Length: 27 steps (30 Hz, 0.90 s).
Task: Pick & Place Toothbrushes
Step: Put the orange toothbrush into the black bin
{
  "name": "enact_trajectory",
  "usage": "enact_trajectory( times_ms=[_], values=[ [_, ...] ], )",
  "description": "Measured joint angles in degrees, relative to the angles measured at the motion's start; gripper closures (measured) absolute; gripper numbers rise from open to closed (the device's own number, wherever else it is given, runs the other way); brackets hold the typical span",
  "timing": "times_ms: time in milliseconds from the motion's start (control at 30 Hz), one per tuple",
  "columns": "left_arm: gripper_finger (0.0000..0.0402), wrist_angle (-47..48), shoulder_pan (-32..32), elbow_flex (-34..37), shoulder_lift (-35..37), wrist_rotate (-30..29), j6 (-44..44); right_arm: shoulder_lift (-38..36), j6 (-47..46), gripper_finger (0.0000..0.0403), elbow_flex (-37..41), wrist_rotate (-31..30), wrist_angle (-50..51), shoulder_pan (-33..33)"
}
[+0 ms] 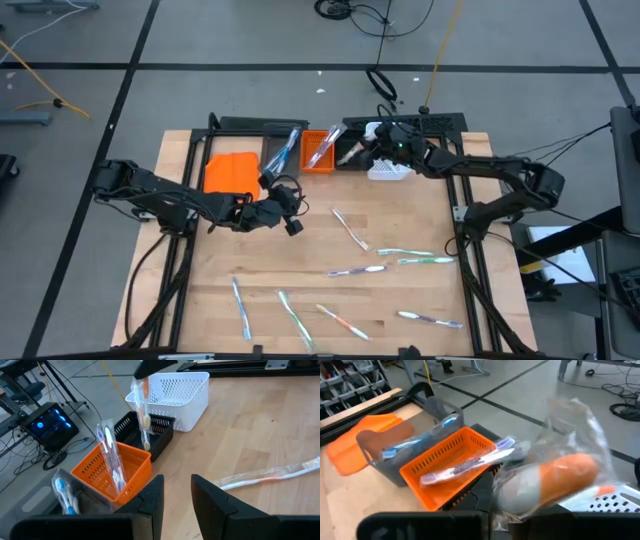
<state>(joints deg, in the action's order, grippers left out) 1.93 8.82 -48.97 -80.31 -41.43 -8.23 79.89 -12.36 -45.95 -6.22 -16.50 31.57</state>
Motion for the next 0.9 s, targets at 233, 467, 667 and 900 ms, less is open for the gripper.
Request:
enact_trajectory(
  times_ms=[233, 467, 667, 900],
  values=[
    [0.0302, -0.02, 0.00, 0.00, 0.00, 0.00, -1.25, 1.60, -0.22, 0.0385, -0.04, -0.24, 0.53, 1.05],
    [0.0302, -0.07, 0.00, 0.00, 0.00, 0.00, -1.33, 5.54, -0.46, 0.0385, -0.04, -1.27, -0.37, 1.10],
    [0.0302, -0.07, 0.00, 0.00, -0.02, 0.00, -1.31, 8.18, -1.95, 0.0385, -0.02, -1.22, -4.37, 1.10],
    [0.0302, -0.07, 0.00, 0.00, -0.02, 0.00, -1.34, 8.14, -2.19, 0.0383, -0.02, -0.26, -5.54, 1.08]
  ],
)
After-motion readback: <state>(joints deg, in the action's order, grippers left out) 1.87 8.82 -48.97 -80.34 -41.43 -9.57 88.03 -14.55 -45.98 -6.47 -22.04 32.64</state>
